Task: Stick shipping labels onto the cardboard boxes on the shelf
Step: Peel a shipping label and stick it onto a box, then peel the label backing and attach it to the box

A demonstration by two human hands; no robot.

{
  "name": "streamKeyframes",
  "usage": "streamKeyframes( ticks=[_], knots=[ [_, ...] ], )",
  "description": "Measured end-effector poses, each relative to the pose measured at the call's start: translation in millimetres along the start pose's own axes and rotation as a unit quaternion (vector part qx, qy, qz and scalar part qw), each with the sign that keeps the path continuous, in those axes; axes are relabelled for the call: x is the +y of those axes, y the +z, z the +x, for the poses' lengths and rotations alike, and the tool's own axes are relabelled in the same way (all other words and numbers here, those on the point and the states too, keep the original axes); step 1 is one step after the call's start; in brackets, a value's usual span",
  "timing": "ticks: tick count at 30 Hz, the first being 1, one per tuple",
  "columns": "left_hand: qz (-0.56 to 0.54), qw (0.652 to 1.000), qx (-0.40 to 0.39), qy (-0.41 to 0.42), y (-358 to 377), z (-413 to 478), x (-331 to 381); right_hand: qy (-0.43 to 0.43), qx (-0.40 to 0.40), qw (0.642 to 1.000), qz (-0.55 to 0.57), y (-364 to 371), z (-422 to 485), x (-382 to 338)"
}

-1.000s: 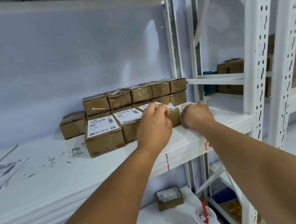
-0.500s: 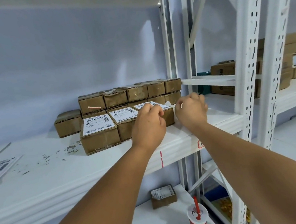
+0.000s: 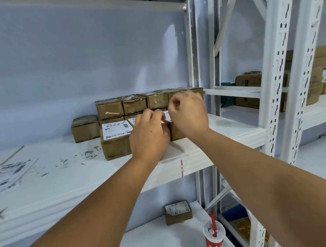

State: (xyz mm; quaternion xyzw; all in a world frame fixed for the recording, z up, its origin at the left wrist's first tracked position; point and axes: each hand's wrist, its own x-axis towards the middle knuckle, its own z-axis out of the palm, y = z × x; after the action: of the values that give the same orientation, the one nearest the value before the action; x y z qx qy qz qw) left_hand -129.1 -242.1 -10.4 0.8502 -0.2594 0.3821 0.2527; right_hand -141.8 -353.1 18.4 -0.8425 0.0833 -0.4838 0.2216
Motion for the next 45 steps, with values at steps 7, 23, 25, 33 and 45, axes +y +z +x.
streamKeyframes(
  ticks=[7,23,25,33,45],
  knots=[
    [0.07,0.996,-0.054,0.007,-72,-2,-62,-0.084,-0.093,0.983,0.131,27,-35,-80],
    [0.174,0.961,-0.137,-0.164,-137,-22,-246,-0.073,-0.367,0.927,0.028,141,-66,-196],
    [0.192,0.96,-0.126,-0.16,-133,-29,-259,-0.06,-0.346,0.936,-0.019,158,-60,-194],
    [0.203,0.964,-0.118,-0.127,-121,-28,-261,0.012,-0.264,0.963,-0.057,212,-32,-187],
    [0.172,0.964,-0.124,-0.163,-120,-26,-264,0.021,-0.282,0.956,-0.08,249,-10,-199]
  ],
)
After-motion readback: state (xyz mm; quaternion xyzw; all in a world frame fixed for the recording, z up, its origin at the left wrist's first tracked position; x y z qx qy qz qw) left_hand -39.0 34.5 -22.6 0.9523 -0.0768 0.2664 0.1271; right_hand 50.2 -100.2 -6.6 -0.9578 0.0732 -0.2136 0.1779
